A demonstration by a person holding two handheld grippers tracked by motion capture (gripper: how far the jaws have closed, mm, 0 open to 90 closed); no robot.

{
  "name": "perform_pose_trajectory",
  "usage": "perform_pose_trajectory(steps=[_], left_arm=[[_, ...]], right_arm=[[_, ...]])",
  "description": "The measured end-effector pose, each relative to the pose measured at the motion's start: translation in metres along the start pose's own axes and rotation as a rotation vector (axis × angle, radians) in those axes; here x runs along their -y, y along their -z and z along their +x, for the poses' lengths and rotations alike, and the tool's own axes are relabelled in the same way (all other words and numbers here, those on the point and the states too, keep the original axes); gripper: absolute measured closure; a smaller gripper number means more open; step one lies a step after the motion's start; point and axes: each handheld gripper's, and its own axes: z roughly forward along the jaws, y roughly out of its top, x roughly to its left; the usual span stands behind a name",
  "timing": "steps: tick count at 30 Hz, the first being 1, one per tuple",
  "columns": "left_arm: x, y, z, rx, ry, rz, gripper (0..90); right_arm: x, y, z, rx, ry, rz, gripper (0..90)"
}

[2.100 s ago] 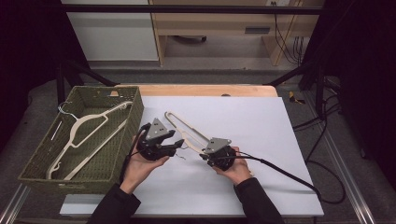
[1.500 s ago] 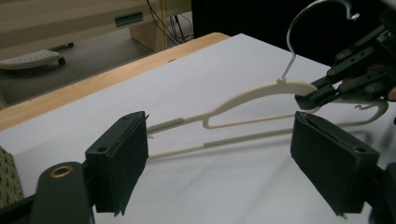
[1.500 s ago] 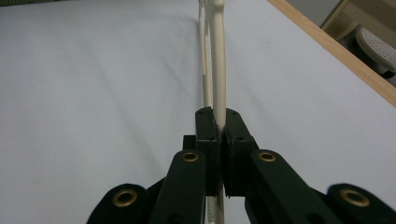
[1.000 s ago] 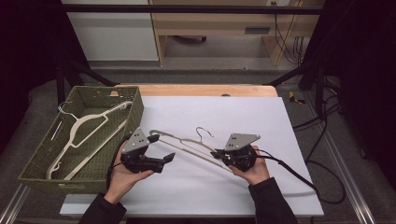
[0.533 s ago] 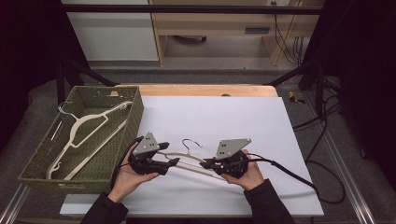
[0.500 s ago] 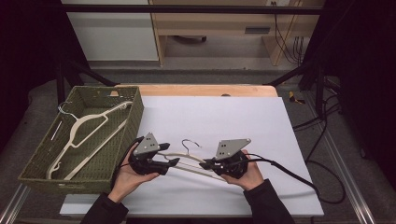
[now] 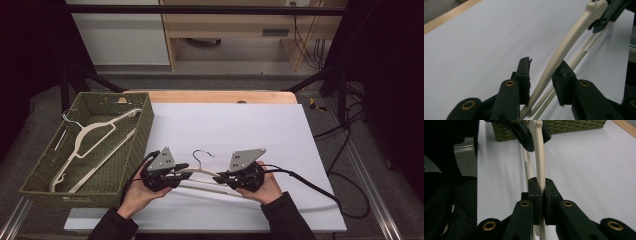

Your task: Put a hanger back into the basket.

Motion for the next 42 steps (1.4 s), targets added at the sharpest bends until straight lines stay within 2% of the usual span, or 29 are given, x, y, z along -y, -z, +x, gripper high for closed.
perform_pose_trajectory(steps=[4,6,9,14,18,21,24,28,34,39,42], left_arm=[[-0.001,-0.002,-0.005,0.031,-0.005,0.005,78.0],[-0.003,-0.001,-0.007,0.042,0.017,-0.002,79.6],[-0.003,0.000,-0.007,0.068,0.037,-0.018,81.4],[-0.006,0.002,-0.014,0.117,0.050,-0.046,84.5],[-0.009,0.003,-0.020,0.101,0.051,-0.057,85.5],[-0.010,0.006,-0.020,0.072,0.056,-0.063,85.9],[-0.010,0.010,-0.017,0.052,0.074,-0.078,86.2],[-0.014,0.023,-0.014,0.012,0.101,-0.105,86.3],[-0.023,0.050,-0.010,-0.015,0.139,-0.162,86.4],[-0.033,0.071,-0.005,-0.040,0.140,-0.181,86.4],[-0.040,0.082,-0.003,-0.056,0.127,-0.184,86.4]], right_arm=[[0.002,0.003,-0.003,0.060,-0.007,-0.009,81.5],[0.003,0.003,-0.004,0.091,-0.011,-0.010,80.1],[0.004,0.004,-0.004,0.146,0.012,-0.034,75.5],[0.005,0.006,-0.006,0.184,0.006,-0.052,69.5],[0.005,0.008,-0.006,0.201,-0.001,-0.077,61.9],[0.004,0.011,-0.005,0.216,-0.009,-0.117,51.9],[0.003,0.021,-0.005,0.235,-0.029,-0.194,41.7],[0.006,0.038,-0.006,0.259,-0.079,-0.269,31.2],[0.013,0.057,-0.009,0.315,-0.147,-0.320,19.8],[0.023,0.068,-0.012,0.354,-0.201,-0.338,14.3],[0.030,0.073,-0.015,0.378,-0.234,-0.345,12.0]])
